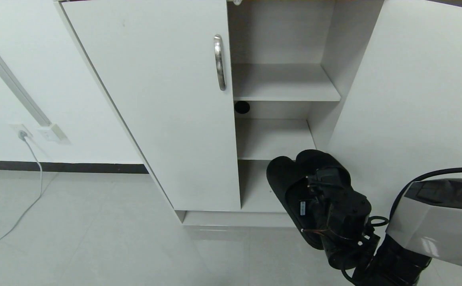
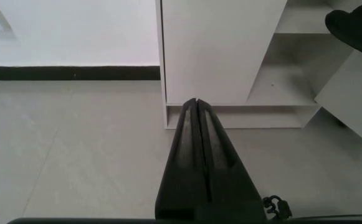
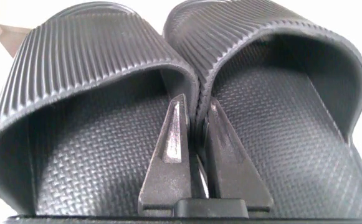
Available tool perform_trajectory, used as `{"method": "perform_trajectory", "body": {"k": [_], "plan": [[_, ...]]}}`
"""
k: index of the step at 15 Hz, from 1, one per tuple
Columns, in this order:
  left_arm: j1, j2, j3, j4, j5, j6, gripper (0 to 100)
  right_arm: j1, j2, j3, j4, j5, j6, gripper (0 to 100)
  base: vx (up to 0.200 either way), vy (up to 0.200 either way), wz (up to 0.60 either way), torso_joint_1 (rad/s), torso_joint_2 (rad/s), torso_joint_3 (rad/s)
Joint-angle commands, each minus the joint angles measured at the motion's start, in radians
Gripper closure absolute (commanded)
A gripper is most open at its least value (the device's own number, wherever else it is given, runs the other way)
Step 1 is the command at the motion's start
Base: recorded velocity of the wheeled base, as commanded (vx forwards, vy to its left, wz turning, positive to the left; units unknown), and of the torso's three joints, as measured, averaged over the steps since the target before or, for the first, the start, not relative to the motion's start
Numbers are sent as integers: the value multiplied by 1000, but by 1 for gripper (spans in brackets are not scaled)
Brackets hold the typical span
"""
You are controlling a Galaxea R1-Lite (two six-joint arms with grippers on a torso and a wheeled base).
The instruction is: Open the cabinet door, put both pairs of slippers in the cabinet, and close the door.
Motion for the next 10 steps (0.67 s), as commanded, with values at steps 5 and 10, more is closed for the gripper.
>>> {"method": "perform_trajectory", "body": {"k": [5,10], "plan": [[0,2,-1,0,0,-2,100,17,-2,1,3,5,4,100,0,0,0,0,0,0],[0,2,1,0,0,0,100,66,58,-191,106,7,13,100,0,0,0,0,0,0]]}}
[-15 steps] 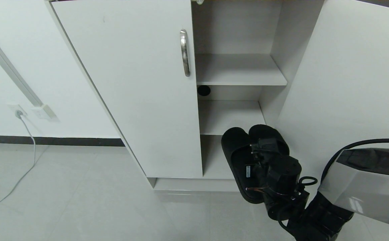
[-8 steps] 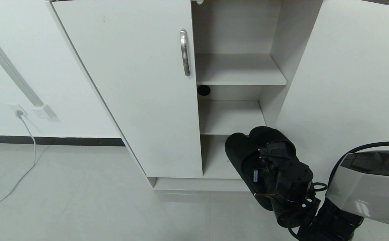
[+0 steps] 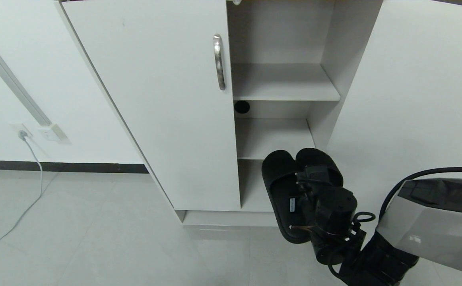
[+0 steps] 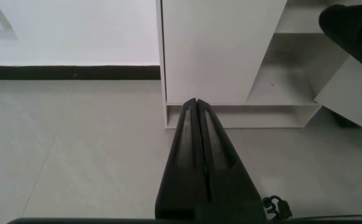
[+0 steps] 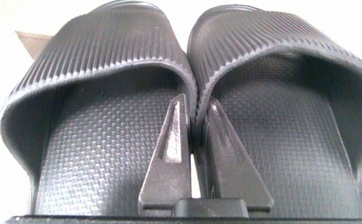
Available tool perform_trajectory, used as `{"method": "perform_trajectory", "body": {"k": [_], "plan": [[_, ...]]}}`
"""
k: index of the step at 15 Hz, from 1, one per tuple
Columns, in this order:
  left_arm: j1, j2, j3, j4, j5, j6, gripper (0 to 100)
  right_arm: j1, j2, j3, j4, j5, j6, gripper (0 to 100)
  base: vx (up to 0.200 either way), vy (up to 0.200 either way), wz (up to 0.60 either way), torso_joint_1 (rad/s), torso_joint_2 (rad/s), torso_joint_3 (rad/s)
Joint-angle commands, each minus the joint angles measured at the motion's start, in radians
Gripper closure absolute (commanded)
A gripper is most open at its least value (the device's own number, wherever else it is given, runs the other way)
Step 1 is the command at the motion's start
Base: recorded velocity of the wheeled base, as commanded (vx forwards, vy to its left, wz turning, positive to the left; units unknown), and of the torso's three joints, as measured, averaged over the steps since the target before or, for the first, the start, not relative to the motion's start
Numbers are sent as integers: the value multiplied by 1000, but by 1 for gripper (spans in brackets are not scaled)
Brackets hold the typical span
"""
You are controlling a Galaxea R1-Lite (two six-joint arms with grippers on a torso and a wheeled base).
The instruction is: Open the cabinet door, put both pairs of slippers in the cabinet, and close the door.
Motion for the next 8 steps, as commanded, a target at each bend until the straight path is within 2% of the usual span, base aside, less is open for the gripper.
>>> {"method": "perform_trajectory", "body": {"k": [1,5,6,8], "plan": [[0,2,0,0,0,0,100,15,44,-148,89,1,37,100,0,0,0,0,0,0],[0,2,0,0,-2,2,100,31,49,-354,428,-6,186,100,0,0,0,0,0,0],[0,2,-1,0,-2,3,100,31,58,-402,477,-15,200,100,0,0,0,0,0,0],[0,2,0,0,-2,3,100,27,84,-431,488,-25,203,100,0,0,0,0,0,0]]}}
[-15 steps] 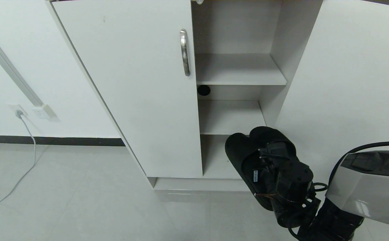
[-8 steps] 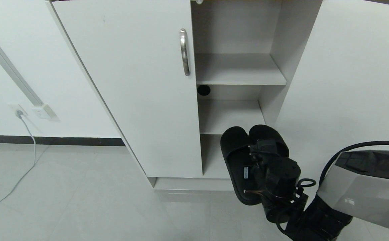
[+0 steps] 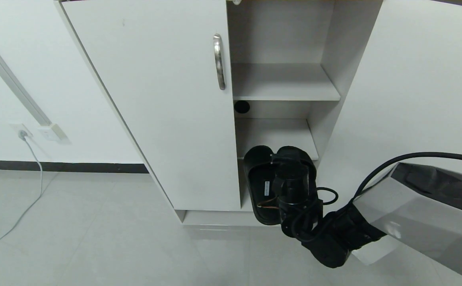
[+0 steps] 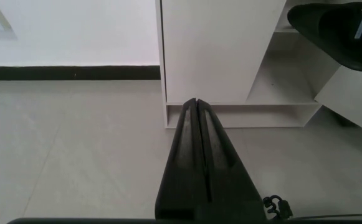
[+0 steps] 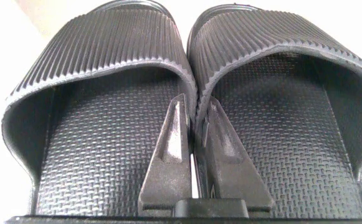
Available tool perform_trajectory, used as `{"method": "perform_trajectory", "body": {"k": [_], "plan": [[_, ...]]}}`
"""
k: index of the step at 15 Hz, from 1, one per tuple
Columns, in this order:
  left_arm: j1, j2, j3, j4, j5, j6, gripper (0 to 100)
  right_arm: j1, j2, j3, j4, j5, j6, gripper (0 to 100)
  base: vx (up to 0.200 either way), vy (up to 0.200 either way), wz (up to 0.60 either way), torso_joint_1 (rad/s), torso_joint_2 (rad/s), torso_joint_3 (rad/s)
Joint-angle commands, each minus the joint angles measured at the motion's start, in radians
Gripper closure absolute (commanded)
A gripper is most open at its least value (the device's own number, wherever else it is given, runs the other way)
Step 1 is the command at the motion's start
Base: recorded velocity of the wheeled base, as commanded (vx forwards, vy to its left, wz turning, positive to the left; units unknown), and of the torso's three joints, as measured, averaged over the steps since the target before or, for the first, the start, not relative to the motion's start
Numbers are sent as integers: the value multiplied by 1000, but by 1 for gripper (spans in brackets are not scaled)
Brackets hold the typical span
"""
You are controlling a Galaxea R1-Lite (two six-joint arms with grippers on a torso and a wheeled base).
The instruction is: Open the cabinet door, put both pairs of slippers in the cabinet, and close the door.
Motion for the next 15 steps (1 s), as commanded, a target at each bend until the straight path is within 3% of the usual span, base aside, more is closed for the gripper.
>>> {"method": "perform_trajectory", "body": {"k": [1,3,14,15], "plan": [[0,2,0,0,-1,0,100,-6,41,-37,2,-13,3,100,0,0,0,0,0,0],[0,2,0,0,-1,0,100,-7,51,-51,2,-41,1,100,0,0,0,0,0,0],[0,2,0,0,-1,0,100,-17,63,-51,-5,-38,-3,100,200,0,0,1,2,1],[0,2,0,0,-1,0,100,-24,70,-57,-5,-36,0,100,0,0,0,0,0,0]]}}
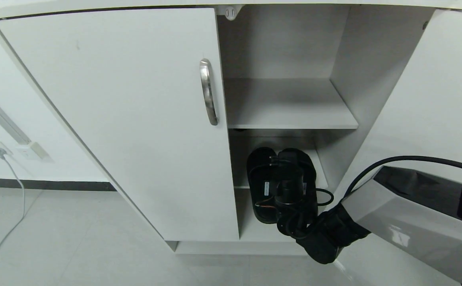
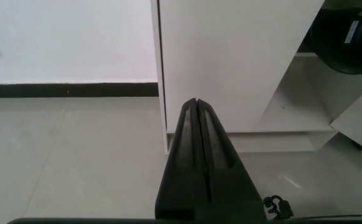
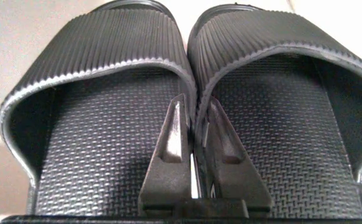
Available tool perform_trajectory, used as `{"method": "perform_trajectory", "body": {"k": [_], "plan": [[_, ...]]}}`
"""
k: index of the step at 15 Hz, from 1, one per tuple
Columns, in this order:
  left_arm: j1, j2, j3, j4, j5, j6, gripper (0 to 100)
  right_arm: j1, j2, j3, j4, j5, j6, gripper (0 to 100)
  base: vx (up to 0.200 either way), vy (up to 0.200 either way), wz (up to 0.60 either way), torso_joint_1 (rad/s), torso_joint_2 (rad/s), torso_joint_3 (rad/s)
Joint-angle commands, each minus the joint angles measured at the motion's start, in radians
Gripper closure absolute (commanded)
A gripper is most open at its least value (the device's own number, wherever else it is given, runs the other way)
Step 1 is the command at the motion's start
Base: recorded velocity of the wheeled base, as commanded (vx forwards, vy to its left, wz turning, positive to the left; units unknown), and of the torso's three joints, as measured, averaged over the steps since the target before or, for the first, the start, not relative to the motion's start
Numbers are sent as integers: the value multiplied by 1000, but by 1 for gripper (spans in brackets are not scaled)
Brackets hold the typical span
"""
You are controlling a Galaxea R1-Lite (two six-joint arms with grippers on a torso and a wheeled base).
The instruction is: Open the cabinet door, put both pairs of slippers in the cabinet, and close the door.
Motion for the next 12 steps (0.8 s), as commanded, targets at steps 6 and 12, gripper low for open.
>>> {"method": "perform_trajectory", "body": {"k": [6,12], "plan": [[0,2,0,1,0,0,100,-41,98,-124,-3,18,2,100,0,0,0,0,0,0],[0,2,0,1,2,-2,100,-81,144,-244,58,51,-2,100,0,0,0,0,0,0]]}}
